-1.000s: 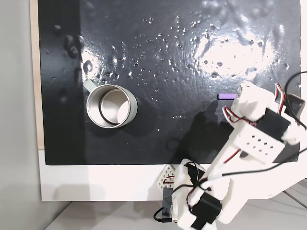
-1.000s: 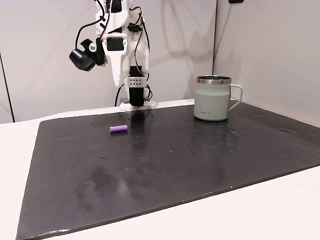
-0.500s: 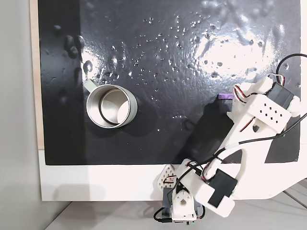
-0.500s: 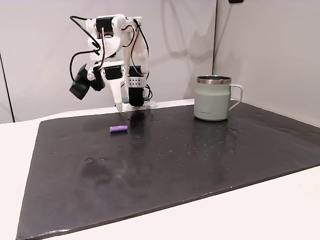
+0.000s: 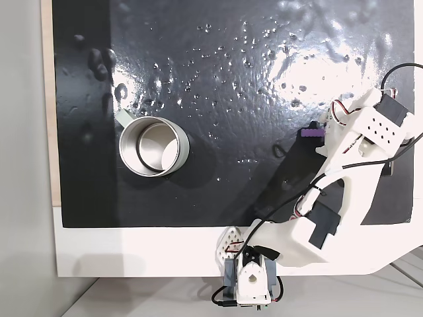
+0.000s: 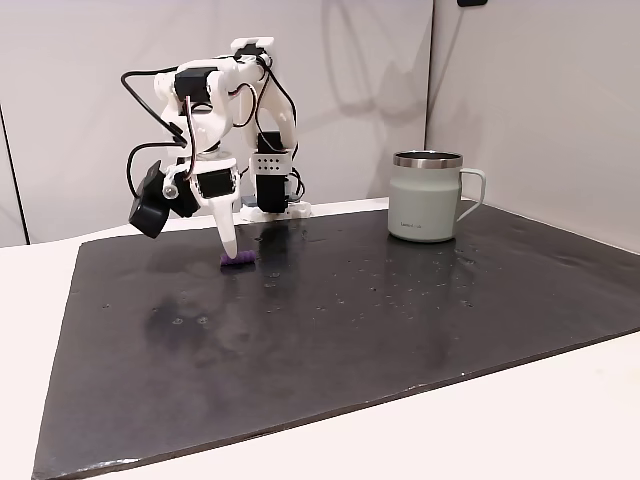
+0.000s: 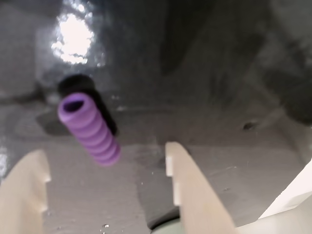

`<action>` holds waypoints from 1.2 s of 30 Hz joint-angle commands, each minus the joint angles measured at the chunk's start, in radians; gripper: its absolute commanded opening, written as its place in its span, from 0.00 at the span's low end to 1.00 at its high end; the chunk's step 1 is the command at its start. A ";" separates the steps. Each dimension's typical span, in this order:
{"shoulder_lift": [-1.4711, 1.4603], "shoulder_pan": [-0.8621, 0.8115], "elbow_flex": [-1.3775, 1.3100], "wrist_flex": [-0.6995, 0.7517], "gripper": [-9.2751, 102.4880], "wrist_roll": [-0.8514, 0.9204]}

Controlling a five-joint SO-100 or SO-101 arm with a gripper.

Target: Grasp a pengrip and put it in the cup.

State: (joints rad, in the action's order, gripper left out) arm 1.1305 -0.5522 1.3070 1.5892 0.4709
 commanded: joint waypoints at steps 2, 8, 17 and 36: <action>-0.037 0.015 -0.078 0.006 0.28 -0.006; -0.074 0.054 -0.081 -0.025 0.26 -0.023; -0.118 0.080 -0.083 -0.034 0.12 -0.025; 0.190 0.110 -0.169 0.100 0.08 -0.097</action>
State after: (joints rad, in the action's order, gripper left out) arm 1.1520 -0.4694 1.2026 1.6475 0.4019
